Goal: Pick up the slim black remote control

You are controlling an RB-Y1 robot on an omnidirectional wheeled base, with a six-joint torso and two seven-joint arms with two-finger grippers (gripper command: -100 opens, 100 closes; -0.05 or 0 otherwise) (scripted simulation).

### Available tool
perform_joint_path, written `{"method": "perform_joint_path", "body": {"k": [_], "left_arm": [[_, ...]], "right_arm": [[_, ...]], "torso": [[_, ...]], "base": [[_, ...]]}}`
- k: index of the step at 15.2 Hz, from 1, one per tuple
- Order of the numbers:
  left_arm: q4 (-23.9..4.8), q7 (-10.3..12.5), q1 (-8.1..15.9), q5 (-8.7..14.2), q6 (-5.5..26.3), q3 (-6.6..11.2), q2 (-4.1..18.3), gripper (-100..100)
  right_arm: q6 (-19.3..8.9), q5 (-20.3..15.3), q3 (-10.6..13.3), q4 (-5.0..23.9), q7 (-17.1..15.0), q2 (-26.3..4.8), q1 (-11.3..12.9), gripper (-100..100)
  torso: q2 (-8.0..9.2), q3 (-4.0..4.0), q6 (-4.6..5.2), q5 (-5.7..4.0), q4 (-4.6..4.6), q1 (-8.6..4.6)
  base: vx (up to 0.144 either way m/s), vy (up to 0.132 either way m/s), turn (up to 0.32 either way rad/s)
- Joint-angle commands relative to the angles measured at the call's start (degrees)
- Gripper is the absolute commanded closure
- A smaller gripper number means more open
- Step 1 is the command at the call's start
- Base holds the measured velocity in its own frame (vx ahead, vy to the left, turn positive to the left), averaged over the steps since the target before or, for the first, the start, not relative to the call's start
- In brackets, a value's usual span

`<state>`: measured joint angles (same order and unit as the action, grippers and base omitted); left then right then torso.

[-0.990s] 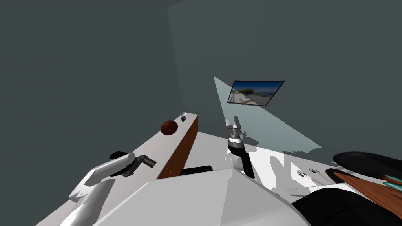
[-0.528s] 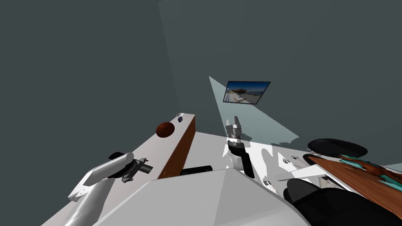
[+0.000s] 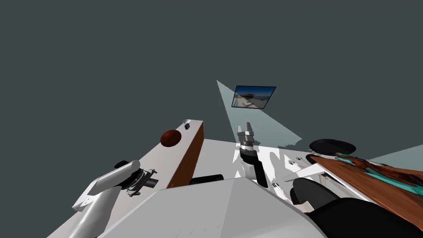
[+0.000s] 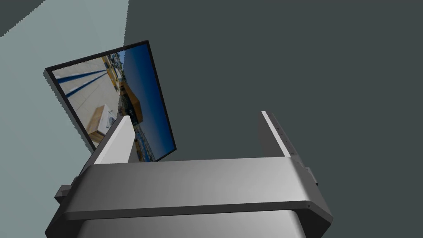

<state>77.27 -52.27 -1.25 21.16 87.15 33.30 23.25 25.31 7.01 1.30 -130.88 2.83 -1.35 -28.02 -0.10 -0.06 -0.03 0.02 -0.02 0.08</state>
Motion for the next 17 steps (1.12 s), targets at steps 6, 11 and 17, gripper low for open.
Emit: {"method": "perform_joint_path", "body": {"k": [6,11,17], "left_arm": [[-3.43,1.53,0.32,-0.84,-4.74,-2.26,-1.38,-100],[-2.76,1.42,0.16,-0.69,-4.07,-1.95,-1.26,100],[-0.73,0.40,0.09,-0.20,-1.10,-0.48,-0.25,100]], "right_arm": [[0.00,0.00,0.00,0.00,0.00,0.00,0.00,0],[0.00,0.00,0.00,0.00,0.00,0.00,0.00,0],[0.00,0.00,0.00,0.00,0.00,0.01,-0.01,0]], "torso": [[0.07,0.04,-0.01,0.02,0.01,0.07],[-0.04,-0.04,0.04,0.05,-0.03,-0.01],[-0.19,-0.11,0.06,0.01,-0.04,-0.15]], "base": [[-0.017,0.033,-0.025],[-0.003,0.005,0.001],[0.018,-0.031,0.023]]}}
